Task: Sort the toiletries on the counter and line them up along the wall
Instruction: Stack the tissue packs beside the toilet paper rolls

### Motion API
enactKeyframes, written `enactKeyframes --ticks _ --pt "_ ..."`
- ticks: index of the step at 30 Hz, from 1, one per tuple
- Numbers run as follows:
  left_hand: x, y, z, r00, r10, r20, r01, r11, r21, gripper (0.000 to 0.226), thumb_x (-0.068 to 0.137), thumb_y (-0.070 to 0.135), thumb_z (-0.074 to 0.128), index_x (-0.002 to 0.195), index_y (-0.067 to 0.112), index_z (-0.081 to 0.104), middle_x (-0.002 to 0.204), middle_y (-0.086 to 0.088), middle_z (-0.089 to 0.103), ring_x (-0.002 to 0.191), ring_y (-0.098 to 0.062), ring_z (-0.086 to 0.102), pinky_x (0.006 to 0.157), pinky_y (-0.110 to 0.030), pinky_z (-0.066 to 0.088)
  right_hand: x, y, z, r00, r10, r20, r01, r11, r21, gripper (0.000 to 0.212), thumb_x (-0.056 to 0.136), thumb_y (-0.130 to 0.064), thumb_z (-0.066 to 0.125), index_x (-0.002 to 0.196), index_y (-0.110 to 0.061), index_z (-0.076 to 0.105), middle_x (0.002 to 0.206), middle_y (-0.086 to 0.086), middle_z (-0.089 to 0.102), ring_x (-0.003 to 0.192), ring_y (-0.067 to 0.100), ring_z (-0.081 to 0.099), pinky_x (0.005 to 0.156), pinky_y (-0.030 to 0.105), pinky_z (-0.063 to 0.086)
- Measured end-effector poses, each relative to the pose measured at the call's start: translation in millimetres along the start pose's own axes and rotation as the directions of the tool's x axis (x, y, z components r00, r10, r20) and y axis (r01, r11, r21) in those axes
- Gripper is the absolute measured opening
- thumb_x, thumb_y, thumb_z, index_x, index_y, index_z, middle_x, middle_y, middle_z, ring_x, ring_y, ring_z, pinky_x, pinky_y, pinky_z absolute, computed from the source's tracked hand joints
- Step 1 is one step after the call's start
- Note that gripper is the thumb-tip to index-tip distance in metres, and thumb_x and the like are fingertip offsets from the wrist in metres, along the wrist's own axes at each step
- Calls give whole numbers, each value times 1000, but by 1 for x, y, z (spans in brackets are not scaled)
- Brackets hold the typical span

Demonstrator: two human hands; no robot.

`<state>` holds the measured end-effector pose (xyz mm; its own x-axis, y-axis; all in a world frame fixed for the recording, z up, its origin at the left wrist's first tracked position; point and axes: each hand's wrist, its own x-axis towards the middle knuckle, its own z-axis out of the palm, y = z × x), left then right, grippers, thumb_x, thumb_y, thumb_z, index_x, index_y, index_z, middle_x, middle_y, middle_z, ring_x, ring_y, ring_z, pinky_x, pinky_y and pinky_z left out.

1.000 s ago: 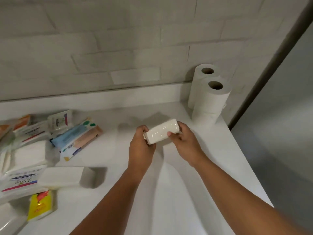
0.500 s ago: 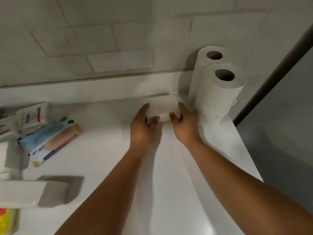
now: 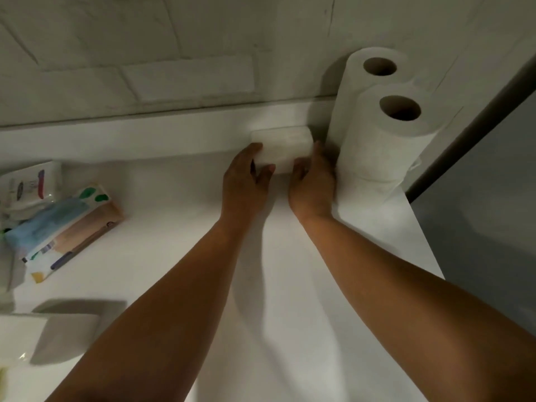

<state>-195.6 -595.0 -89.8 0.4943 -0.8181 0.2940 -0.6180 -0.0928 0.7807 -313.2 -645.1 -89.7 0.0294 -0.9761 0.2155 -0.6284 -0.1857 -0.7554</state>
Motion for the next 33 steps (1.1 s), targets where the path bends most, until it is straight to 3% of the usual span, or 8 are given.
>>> enactKeyframes --ticks 5,8,14,19,22,26,30,33 --pt "-8 2 4 1000 26 -14 -25 998 62 55 87 36 73 135 21 53 147 0 48 80 6 55 76 -4 42 0 -2 -2 1000 8 -15 -9 999 -50 53 102 -24 43 151 -10 29 149 15 40 139 26 38 116 31 30" --pt "-15 6 3 998 -58 -22 59 998 35 50 84 51 68 126 33 48 111 3 58 83 -1 59 73 -19 50 -1 -1 -2 1000 11 -19 -12 999 -40 52 101 -21 44 150 -10 30 149 14 38 140 25 35 116 27 27" --pt "-5 -4 1 1000 -13 21 11 997 77 41 92 26 64 130 25 51 77 9 48 80 -14 50 66 -7 35 -1 0 2 1000 -1 -21 -1 993 -117 55 102 -22 40 152 -8 23 153 15 32 144 27 30 118 29 24" --pt "-16 5 -2 995 -96 40 95 995 31 66 87 41 61 146 26 35 106 -1 64 93 -18 60 79 -29 50 -11 -6 -3 1000 -2 14 3 998 -65 63 101 -23 44 155 -9 13 156 15 27 145 26 27 118 29 21" --pt "-41 8 -14 990 -124 63 121 991 50 72 88 38 60 151 21 29 128 -9 59 112 -27 58 92 -40 52 -37 -9 -12 999 -26 38 27 999 -28 69 97 -18 50 154 -6 14 159 16 21 146 25 24 118 17 13" --pt "-100 12 -43 985 -166 55 165 986 27 64 94 38 61 150 22 34 138 -7 53 126 -19 53 101 -28 44 -105 -19 -31 997 -32 72 26 996 85 70 96 -15 54 153 -4 15 162 16 11 138 14 25 90 -14 4" --pt "-159 15 -77 985 -152 80 151 988 18 48 99 33 57 144 20 44 135 -1 55 124 -11 50 99 -13 35 -179 -27 -46 987 1 161 -22 992 127 63 99 -20 51 153 -12 20 162 5 18 148 12 18 100 -8 2" --pt "-193 12 -109 982 -141 130 142 990 1 41 101 26 56 141 19 49 135 3 56 124 -8 49 105 -19 40 -222 -38 -49 976 -8 217 -31 984 177 55 100 -21 50 150 -14 29 159 1 27 147 8 20 109 -1 8"
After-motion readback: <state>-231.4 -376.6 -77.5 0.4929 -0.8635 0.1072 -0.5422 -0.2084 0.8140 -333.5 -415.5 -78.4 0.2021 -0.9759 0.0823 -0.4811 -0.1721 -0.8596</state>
